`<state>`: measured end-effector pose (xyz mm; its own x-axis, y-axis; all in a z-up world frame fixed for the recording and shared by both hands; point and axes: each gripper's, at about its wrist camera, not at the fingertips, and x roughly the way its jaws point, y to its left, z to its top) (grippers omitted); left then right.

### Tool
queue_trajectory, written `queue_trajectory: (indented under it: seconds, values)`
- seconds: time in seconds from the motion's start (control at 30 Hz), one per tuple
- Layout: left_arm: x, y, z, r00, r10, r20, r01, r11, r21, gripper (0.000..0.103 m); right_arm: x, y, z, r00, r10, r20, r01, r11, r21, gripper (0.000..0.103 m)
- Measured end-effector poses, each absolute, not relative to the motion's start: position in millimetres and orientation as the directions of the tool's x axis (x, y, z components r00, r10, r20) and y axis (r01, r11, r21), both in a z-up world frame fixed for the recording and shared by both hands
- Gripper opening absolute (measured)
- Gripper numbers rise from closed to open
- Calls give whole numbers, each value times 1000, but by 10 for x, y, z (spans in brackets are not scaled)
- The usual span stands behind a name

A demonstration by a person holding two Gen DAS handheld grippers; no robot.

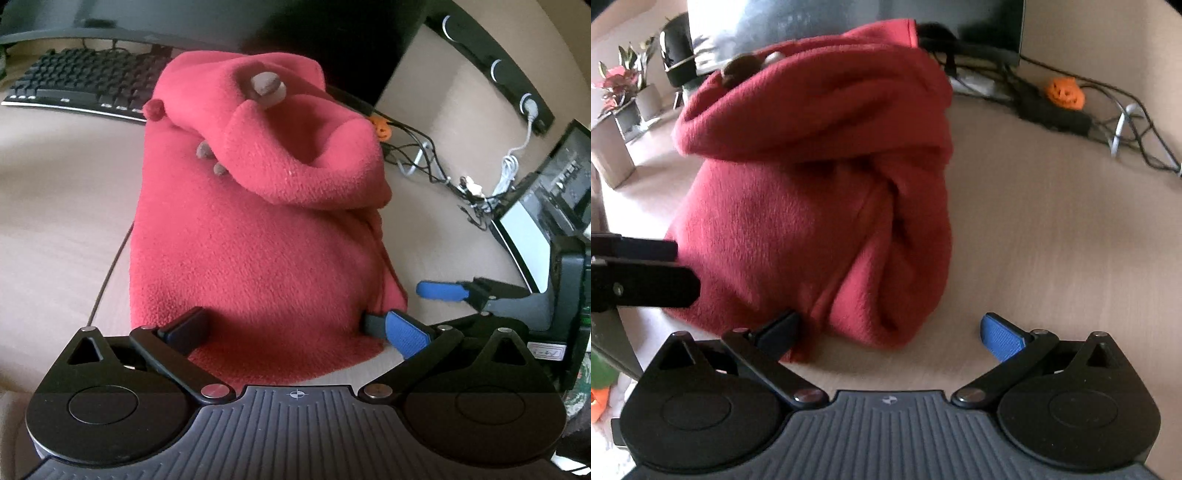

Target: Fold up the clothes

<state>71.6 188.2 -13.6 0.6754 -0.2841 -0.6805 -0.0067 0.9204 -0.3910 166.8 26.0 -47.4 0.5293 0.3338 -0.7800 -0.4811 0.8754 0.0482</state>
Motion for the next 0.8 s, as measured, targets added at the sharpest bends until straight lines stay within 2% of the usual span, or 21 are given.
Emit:
queue_trajectory:
  seconds: [0.23, 0.37, 0.47, 0.63, 0.73, 0.8]
  values:
    - [801, 1959, -154, 683, -252, -686, -19, 932, -362, 103, 1680, 424, -573, 546, 342, -764, -486, 873, 44, 103]
    - [728, 2037, -140, 722, -214, -658, -95, 911, -401, 103, 1662, 419, -577, 556, 340, -758, -480, 876, 42, 103]
    - [481, 1992, -108, 765, -121, -633, -183, 901, -393, 103, 1663, 385, -584, 560, 352, -750, -481, 875, 51, 103]
    - [-67, 1747, -60, 791, 117, -600, -306, 925, -223, 103, 1614, 342, -634, 601, 374, -706, -485, 873, 50, 103]
    - [-294, 1605, -109, 765, 199, -612, -346, 929, -131, 103, 1613, 314, -600, 591, 372, -716, -468, 881, 71, 103]
    - [-426, 1551, -122, 746, 213, -630, -360, 926, -113, 103, 1599, 268, -552, 583, 377, -720, -447, 888, 103, 103]
